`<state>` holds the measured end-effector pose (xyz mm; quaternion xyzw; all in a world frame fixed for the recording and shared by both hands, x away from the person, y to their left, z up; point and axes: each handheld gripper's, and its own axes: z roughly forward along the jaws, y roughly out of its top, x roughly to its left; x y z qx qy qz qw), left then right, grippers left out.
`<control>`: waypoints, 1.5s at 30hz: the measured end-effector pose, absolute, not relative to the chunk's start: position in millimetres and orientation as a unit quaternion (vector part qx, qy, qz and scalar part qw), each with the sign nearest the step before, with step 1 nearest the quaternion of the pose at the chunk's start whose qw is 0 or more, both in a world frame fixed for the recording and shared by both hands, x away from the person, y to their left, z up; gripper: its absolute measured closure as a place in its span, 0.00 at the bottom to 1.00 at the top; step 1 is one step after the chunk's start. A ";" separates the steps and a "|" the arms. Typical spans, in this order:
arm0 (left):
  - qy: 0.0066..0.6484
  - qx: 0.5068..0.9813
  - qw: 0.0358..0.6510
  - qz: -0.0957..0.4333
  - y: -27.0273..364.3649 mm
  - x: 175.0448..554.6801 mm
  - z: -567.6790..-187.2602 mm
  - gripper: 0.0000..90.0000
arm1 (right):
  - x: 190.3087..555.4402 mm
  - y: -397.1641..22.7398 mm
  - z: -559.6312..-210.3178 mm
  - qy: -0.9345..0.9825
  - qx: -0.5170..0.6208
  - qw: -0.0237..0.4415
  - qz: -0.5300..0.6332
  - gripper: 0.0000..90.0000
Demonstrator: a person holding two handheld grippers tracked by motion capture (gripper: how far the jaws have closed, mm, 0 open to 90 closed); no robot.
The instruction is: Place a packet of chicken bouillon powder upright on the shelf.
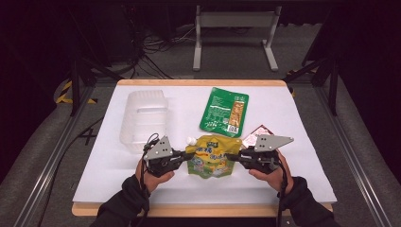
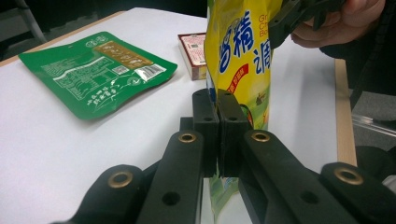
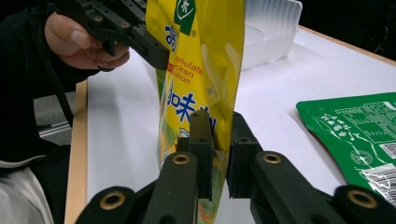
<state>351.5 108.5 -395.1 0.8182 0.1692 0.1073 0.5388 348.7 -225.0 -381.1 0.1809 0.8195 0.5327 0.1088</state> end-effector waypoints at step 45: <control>0.175 0.816 0.536 0.130 112.6 357.2 -385.5 0.98 | 353.3 -219.1 -374.6 0.812 0.175 0.125 0.543 0.97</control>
